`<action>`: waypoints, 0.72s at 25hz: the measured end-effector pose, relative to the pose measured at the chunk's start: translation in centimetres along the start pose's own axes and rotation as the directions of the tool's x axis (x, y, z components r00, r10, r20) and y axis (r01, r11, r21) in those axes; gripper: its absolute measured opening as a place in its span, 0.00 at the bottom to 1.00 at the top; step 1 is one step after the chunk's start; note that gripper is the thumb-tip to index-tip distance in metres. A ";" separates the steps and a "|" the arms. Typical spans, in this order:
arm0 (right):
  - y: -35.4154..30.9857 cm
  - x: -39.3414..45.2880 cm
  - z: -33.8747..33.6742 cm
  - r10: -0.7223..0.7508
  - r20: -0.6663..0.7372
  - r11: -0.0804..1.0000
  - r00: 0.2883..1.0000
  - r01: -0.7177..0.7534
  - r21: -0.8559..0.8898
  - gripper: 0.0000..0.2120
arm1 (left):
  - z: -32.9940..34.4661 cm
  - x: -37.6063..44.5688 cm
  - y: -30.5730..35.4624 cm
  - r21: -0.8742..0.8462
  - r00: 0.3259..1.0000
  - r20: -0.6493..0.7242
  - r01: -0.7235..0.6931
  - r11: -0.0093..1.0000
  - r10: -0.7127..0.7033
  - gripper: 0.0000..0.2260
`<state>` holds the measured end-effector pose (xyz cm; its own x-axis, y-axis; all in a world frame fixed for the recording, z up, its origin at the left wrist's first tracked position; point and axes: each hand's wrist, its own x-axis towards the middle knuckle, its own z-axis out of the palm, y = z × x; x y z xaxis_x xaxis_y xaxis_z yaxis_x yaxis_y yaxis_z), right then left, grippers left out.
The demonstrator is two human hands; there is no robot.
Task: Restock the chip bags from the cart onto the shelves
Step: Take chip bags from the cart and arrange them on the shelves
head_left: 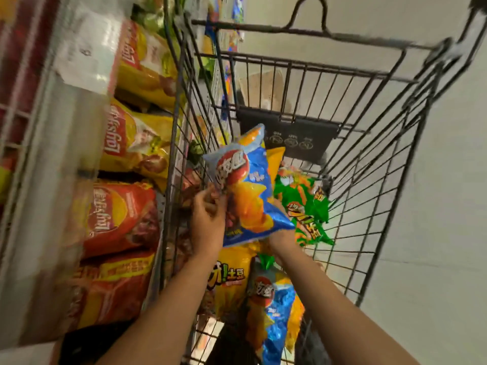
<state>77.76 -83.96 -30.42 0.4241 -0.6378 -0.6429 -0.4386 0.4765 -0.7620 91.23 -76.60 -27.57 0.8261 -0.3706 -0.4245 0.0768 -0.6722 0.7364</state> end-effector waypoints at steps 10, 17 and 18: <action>-6.2 -8.9 -14.8 -0.228 0.150 0.973 0.962 0.217 0.083 0.29 | -2.0 -13.1 5.3 -0.644 0.872 0.469 0.446 0.622 -0.140 0.18; -10.6 -12.4 -21.1 -0.018 0.487 0.999 0.873 0.039 -0.033 0.32 | -2.7 -23.1 4.0 -0.784 0.868 0.481 0.489 0.382 -0.123 0.24; -10.7 -13.1 -21.4 0.005 0.528 0.999 0.849 0.015 -0.033 0.30 | -3.4 -24.4 3.2 -0.809 0.877 0.463 0.476 0.345 -0.125 0.24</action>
<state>59.97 -93.64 -12.20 0.7763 -0.2201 -0.5907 -0.4581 0.4467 -0.7685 73.22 -67.52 -13.09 0.4567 -0.5376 -0.7088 0.8714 0.1098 0.4781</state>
